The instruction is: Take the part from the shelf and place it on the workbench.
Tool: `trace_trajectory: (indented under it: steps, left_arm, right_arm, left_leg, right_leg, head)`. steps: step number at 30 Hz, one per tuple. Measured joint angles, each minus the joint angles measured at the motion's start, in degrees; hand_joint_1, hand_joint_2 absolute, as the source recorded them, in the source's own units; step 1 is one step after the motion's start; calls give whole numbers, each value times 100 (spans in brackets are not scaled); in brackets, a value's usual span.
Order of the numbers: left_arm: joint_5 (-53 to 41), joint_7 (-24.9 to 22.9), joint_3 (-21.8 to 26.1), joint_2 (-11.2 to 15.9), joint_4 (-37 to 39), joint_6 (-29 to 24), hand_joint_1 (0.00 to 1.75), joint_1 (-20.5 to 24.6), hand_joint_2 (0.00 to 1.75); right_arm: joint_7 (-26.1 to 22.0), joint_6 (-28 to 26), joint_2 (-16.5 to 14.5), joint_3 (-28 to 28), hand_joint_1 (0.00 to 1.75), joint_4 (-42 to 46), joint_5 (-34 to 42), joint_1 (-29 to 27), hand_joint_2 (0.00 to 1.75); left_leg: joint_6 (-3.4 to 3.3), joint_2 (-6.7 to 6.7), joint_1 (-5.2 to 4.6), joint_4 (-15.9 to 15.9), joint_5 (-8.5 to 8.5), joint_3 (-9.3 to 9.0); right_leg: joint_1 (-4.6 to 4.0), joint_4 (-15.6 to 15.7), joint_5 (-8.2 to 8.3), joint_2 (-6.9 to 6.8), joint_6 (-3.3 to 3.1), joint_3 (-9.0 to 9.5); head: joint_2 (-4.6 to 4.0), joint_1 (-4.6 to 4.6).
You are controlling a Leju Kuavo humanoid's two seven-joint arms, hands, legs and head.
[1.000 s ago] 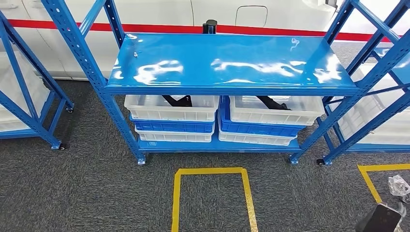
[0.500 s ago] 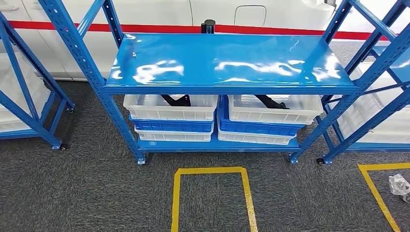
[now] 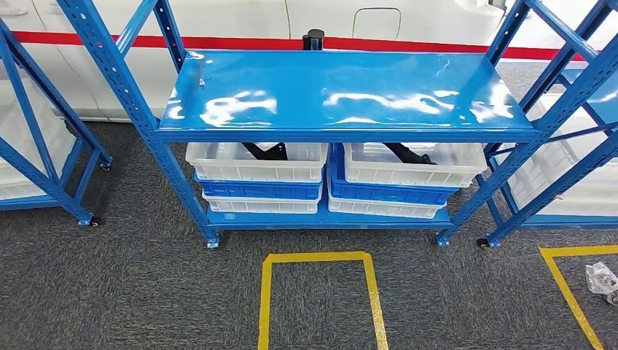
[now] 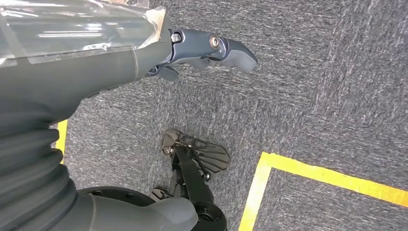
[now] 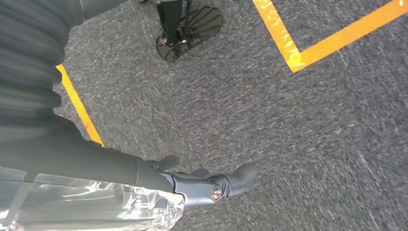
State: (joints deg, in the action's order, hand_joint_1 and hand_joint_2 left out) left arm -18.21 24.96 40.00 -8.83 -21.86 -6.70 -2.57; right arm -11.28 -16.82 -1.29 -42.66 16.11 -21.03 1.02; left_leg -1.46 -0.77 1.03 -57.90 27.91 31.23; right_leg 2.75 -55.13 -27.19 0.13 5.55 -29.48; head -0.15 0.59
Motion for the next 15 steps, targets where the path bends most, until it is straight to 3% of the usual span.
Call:
trace_trajectory:
  steps: [6, 15]
  left_arm:
    - [-34, -82, 0, 51, 167, -105, 0, 63, 175]
    - [-189, -678, -79, 142, 658, -426, 0, 222, 175]
  right_arm:
    - [133, 266, -12, 107, 0, -144, -212, 29, 175]
    - [474, 485, -243, 871, 0, -254, -951, 178, 175]
  left_leg:
    - [0, 1, -1, 0, 0, -1]
    - [0, 5, 0, 0, -3, -3]
  right_leg:
    - [0, 0, 0, 0, 0, 0]
    - [0, -6, 0, 2, 0, -5]
  head:
    - [0, -1]
    - [0, 1]
